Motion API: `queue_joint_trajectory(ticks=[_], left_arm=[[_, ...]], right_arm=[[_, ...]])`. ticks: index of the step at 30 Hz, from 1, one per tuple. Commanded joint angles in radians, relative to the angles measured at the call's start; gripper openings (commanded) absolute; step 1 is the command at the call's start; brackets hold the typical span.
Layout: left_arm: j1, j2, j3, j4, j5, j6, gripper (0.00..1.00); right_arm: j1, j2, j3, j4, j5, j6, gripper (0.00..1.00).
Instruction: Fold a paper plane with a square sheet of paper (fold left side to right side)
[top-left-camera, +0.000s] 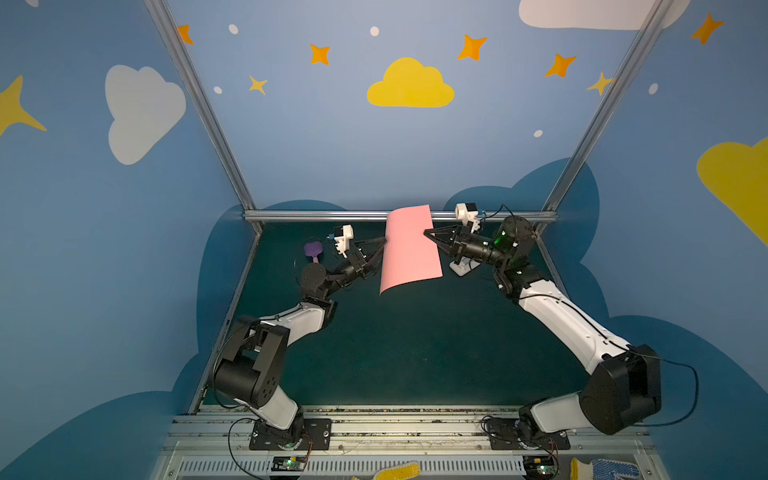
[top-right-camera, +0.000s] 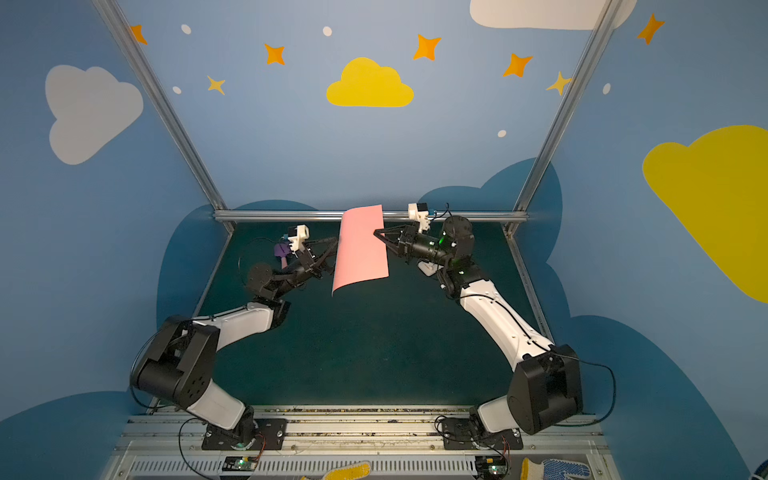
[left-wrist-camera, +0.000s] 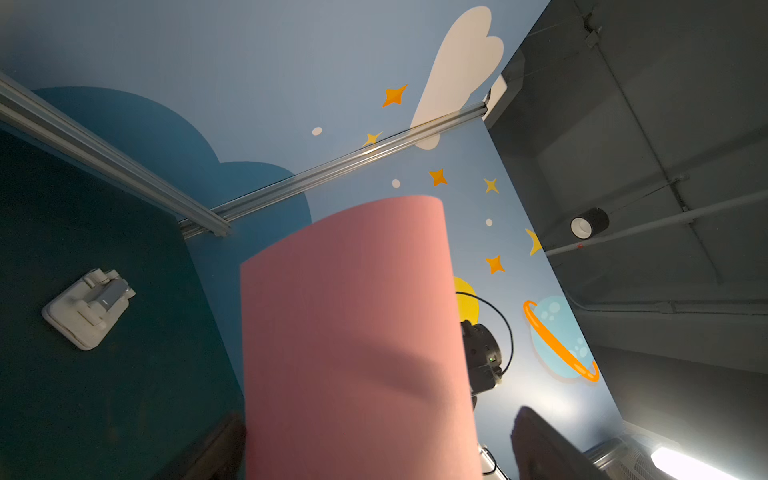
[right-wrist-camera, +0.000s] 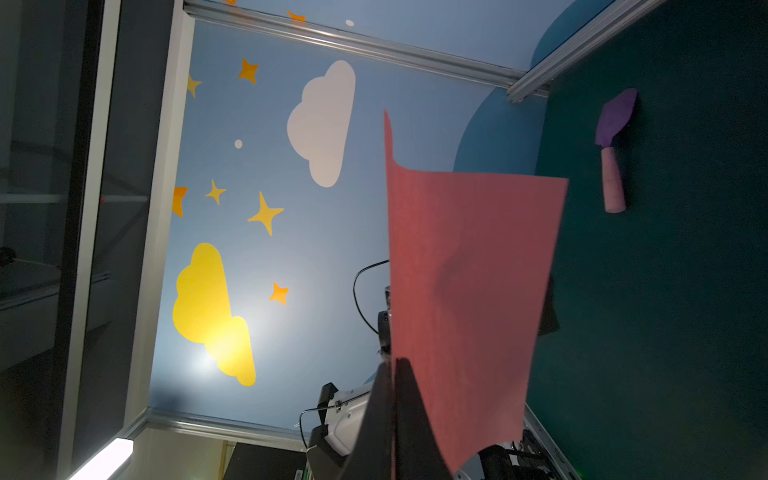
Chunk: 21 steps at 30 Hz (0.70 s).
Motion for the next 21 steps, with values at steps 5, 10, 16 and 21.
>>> queue_joint_trajectory(ticks=[5,10,16,21], left_arm=[[0.013,-0.070,0.046,0.046,-0.018,-0.038,1.00],[0.011,-0.048,0.046,0.046,-0.015,-0.053,1.00],[-0.018,-0.011,0.036,0.045,0.009,-0.041,1.00],[-0.043,-0.004,0.054,0.046,0.057,-0.040,1.00]], right_arm=[[-0.064,-0.087,-0.122,0.000,-0.019,-0.037,0.00],[-0.069,-0.085,-0.124,0.003,-0.027,-0.032,0.00],[-0.070,-0.074,-0.094,-0.042,-0.022,-0.066,0.00],[-0.085,-0.024,-0.070,-0.120,-0.018,-0.133,0.00]])
